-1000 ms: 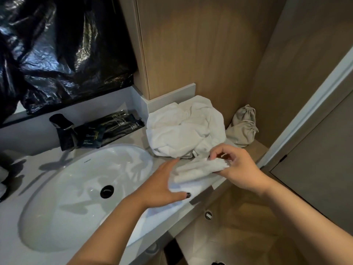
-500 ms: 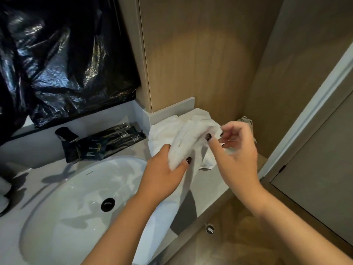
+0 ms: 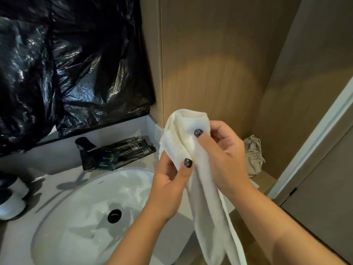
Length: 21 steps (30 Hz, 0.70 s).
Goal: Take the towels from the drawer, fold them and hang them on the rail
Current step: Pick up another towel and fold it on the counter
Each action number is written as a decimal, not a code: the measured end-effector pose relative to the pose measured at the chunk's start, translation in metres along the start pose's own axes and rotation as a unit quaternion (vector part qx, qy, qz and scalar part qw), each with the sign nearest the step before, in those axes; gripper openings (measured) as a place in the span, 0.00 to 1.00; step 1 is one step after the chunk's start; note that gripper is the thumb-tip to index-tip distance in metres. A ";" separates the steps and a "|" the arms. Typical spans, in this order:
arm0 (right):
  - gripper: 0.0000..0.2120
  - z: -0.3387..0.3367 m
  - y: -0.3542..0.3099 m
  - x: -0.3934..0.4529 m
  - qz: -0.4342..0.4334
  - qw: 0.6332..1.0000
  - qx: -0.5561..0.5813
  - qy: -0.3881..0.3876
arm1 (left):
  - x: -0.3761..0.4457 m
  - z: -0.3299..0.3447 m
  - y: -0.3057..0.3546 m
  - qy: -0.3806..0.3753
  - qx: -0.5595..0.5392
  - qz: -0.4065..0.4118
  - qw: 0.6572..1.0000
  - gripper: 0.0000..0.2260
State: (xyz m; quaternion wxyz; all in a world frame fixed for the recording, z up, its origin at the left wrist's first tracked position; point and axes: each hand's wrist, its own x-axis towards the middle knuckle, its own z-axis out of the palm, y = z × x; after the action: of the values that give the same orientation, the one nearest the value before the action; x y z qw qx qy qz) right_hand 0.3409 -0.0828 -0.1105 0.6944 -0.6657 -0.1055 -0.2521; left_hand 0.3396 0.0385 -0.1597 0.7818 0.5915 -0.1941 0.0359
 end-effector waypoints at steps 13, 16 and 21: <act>0.23 -0.029 -0.015 -0.017 -0.048 0.995 -0.028 -0.088 | 0.016 0.024 0.007 0.073 0.140 0.164 0.974 0.14; 0.19 -0.042 -0.023 -0.014 -0.040 0.986 -0.089 -0.136 | 0.017 0.025 0.006 0.080 0.173 0.192 0.963 0.14; 0.19 -0.064 -0.040 0.000 -0.029 0.960 -0.183 -0.208 | 0.014 0.025 -0.003 0.110 0.176 0.147 0.967 0.10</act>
State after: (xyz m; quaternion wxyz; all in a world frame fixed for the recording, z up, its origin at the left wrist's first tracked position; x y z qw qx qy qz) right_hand 0.3091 -0.1452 -0.0821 0.5156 -0.8160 -0.2187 -0.1430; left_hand 0.3463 0.0120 -0.1518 0.6683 0.6771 -0.1822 0.2486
